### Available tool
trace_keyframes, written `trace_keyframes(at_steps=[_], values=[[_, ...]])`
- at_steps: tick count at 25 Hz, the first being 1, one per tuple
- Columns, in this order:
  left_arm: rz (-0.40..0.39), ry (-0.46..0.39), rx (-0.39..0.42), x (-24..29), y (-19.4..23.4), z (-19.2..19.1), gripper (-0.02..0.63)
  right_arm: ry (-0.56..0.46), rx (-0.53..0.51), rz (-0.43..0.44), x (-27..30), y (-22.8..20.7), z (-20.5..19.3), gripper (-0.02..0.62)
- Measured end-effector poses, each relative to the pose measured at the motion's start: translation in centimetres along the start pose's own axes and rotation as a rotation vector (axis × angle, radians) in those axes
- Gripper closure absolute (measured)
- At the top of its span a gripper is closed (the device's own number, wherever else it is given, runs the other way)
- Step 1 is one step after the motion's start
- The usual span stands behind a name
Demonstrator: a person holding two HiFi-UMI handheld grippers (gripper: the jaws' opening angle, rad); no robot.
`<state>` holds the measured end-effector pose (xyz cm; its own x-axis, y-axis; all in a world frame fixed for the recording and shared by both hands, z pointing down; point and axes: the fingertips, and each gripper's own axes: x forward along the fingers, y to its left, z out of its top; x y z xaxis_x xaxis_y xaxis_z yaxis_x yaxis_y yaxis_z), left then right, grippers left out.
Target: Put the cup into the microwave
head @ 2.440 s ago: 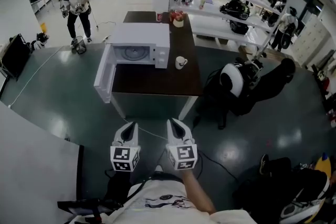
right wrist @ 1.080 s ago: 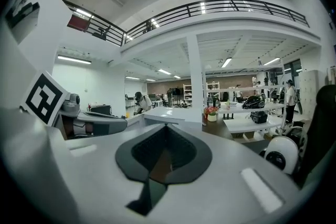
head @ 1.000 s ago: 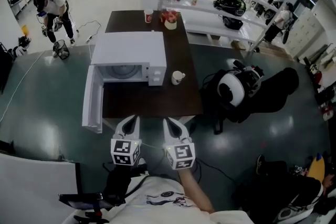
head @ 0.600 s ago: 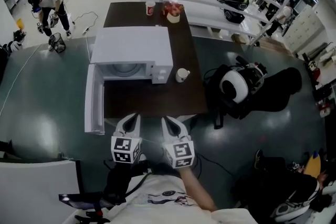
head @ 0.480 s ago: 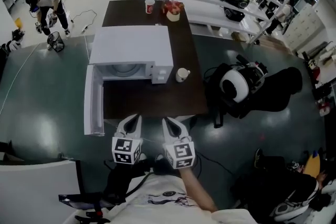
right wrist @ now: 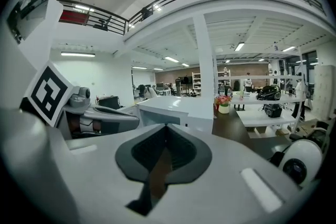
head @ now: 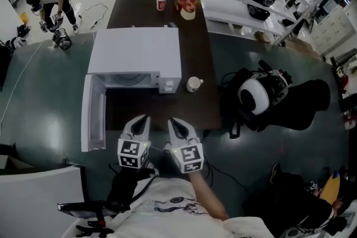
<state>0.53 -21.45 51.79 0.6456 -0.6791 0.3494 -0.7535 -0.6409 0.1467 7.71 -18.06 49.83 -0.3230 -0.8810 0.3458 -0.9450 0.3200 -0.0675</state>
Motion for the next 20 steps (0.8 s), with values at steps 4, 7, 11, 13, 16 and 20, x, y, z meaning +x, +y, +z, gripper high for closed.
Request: trace_keyframes(at_steps=[4, 7, 11, 13, 16, 20], values=[[0.044, 0.002, 0.016, 2.6, 0.7, 1.3, 0.607, -0.028, -0.010, 0.029, 1.9, -2.5, 1.5, 0.594], [0.053, 0.028, 0.010, 4.2, 0.5, 0.8, 0.607, -0.020, 0.007, 0.031, 2.4, -4.5, 0.9, 0.594], [0.054, 0.075, -0.026, 6.2, 0.0, 0.0, 0.607, 0.009, 0.032, 0.029, 3.3, -7.3, -0.1, 0.594], [0.051, 0.106, -0.046, 7.2, -0.5, -0.9, 0.607, 0.033, 0.041, 0.034, 3.6, -8.2, -1.0, 0.594], [0.043, 0.154, -0.074, 8.4, -1.1, -2.4, 0.607, 0.074, 0.055, 0.040, 4.0, -8.9, -2.6, 0.594], [0.043, 0.236, -0.121, 10.1, -1.0, -4.6, 0.607, 0.143, 0.069, 0.021, 4.9, -10.3, -5.1, 0.594]])
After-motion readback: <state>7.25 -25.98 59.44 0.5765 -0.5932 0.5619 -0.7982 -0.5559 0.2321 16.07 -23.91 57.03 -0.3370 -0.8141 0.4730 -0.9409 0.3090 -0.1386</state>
